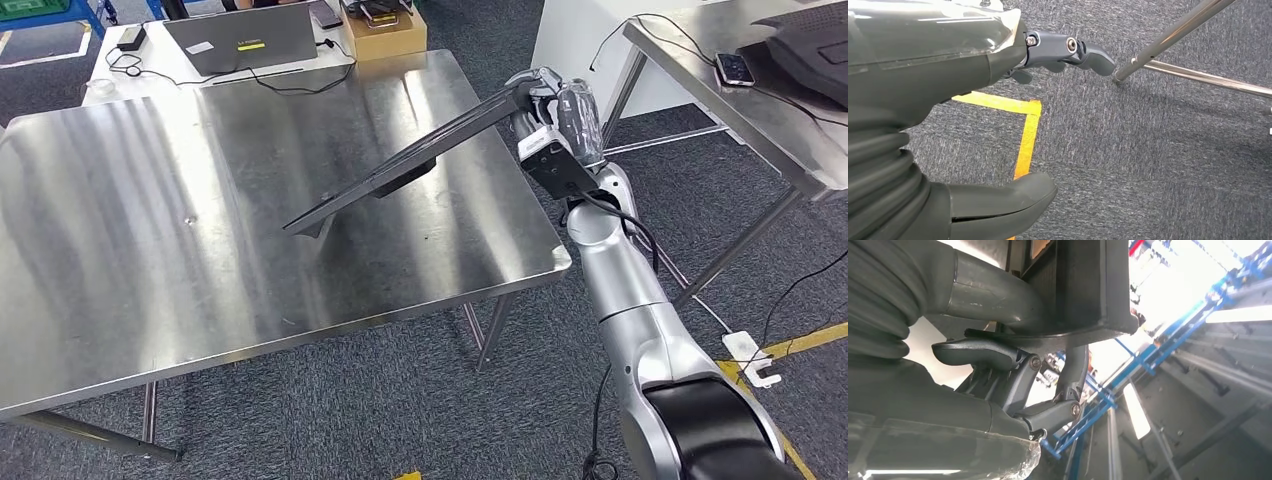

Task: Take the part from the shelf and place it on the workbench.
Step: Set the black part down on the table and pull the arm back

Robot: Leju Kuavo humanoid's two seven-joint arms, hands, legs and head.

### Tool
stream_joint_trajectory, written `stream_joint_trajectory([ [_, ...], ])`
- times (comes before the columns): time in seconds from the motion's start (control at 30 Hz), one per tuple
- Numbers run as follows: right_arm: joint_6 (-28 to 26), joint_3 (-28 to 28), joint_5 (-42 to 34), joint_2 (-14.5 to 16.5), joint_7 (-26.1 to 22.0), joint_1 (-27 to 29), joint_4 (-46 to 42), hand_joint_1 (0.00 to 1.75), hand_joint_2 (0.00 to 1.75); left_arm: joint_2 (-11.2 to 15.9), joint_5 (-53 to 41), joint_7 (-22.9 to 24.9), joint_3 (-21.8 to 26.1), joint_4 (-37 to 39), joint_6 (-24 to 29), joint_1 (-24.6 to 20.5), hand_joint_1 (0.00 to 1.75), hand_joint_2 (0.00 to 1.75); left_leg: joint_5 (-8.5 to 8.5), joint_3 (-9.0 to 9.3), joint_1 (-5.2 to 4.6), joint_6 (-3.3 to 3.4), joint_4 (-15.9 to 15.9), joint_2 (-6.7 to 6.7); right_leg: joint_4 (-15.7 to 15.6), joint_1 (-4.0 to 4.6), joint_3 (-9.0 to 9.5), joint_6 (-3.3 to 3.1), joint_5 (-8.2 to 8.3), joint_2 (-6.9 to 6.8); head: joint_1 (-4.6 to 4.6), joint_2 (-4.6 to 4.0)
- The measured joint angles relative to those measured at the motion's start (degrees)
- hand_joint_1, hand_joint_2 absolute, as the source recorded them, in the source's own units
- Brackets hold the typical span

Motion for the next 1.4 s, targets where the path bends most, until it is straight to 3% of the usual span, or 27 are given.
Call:
stream_joint_trajectory([
  [0.3, 3.7, -0.4, 4.7, -2.8, 0.3, -1.6, 2.2, 1.75, 1.75, 0.0, -0.8, 0.0, -0.2, 0.0, -0.4, -0.2, 0.00, 1.75, -0.11, 0.00, -0.10, -0.01, 0.0, -0.01, 0.0, -0.05, 0.02, 0.02, -0.01, -0.01, 0.00, 0.00],
  [0.53, 9.8, -1.1, 9.5, -6.0, 0.7, -4.5, 15.2, 1.75, 1.75, 0.3, -1.1, 0.0, -0.4, -0.1, -0.8, -0.5, 0.00, 1.75, -0.19, 0.02, -0.17, 0.05, 0.0, -0.02, -0.1, -0.13, 0.12, 0.02, -0.01, 0.00, 0.00, 0.00],
  [0.77, 18.1, 0.5, 16.8, -8.3, 10.1, -7.0, 27.7, 1.75, 1.75, 0.6, -0.5, 0.0, -0.4, -0.6, -1.5, -0.2, 0.00, 1.75, -0.21, 0.03, -0.17, 0.09, 0.0, -0.03, -0.1, -0.12, 0.12, 0.02, -0.02, -0.01, 0.00, 0.00],
  [1.0, 19.3, 1.8, 17.6, -9.2, 11.9, -6.6, 34.1, 1.75, 1.75, 0.8, -0.6, 0.0, -0.3, -2.0, -1.6, 0.7, 0.00, 1.75, -0.22, 0.05, -0.17, 0.10, 0.0, 0.00, -0.1, -0.10, 0.10, 0.02, -0.02, 0.03, -0.01, 0.00],
  [1.13, 19.0, 1.8, 17.6, -9.2, 11.9, -6.4, 35.2, 0.00, 0.00, 0.9, -0.7, 0.0, -0.3, -2.3, -1.1, 1.0, 0.00, 1.75, -0.24, 0.07, -0.17, 0.11, 0.0, 0.02, -0.1, -0.10, 0.12, 0.03, -0.03, 0.05, 0.00, 0.00],
  [1.17, 18.9, 1.8, 17.7, -9.2, 11.9, -6.3, 35.4, 0.00, 0.00, 0.9, -0.7, 0.0, -0.2, -2.4, -1.0, 1.1, 0.00, 1.75, -0.24, 0.07, -0.18, 0.11, 0.0, 0.02, -0.1, -0.11, 0.13, 0.03, -0.02, 0.04, 0.01, 0.00],
  [1.3, 18.1, 1.9, 18.0, -9.0, 11.3, -5.6, 36.0, 0.00, 0.00, 0.9, -0.5, 0.0, 0.4, -2.4, -0.6, 1.3, 0.00, 0.00, -0.23, 0.06, -0.18, 0.11, 0.0, 0.01, -0.1, -0.14, 0.14, 0.03, -0.02, 0.04, 0.01, 0.00],
  [1.4, 17.5, 2.0, 18.3, -8.9, 10.8, -5.5, 36.1, 0.00, 0.00, 0.9, -0.5, 0.0, 0.9, -2.3, -0.9, 1.3, 0.00, 0.00, -0.23, 0.07, -0.18, 0.11, 0.0, 0.01, -0.1, -0.13, 0.14, 0.03, -0.02, 0.04, 0.00, 0.00],
])
